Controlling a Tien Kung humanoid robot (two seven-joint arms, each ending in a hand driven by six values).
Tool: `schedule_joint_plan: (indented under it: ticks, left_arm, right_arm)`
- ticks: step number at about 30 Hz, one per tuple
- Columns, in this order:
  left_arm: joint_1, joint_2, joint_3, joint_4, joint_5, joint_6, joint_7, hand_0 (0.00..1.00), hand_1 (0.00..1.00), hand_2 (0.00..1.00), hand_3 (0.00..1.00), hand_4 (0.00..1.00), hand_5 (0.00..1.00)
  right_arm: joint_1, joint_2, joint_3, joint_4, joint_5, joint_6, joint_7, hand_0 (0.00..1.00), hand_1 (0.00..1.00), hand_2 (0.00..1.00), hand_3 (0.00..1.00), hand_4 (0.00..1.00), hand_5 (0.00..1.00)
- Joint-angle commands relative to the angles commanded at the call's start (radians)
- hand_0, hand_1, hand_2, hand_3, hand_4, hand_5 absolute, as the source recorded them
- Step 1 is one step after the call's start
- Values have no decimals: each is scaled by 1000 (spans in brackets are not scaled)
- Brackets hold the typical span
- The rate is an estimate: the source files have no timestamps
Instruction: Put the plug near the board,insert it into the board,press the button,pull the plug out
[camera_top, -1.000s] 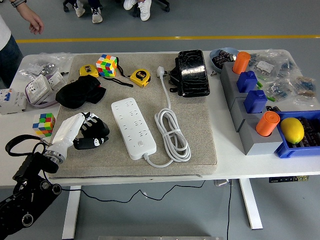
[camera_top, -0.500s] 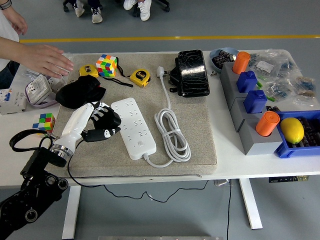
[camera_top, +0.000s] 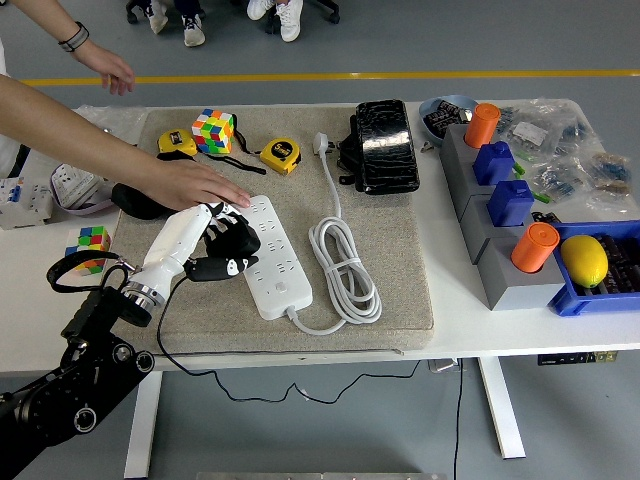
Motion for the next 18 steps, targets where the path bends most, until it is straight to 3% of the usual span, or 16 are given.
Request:
schedule_joint_plan:
  ticks: [6, 18]
  left_arm:
    - [-16, -11, 11, 42, 15, 1, 0, 266, 353, 397, 544, 779, 2]
    - [-21, -7, 13, 79, 28, 3, -2, 271, 357, 402, 545, 779, 2]
  right_arm:
    - [1, -2, 6, 0, -8, 2, 2, 499, 598, 561, 509, 845, 389]
    - [-1, -1, 12, 0, -12, 1, 2, 498, 597, 560, 508, 844, 388]
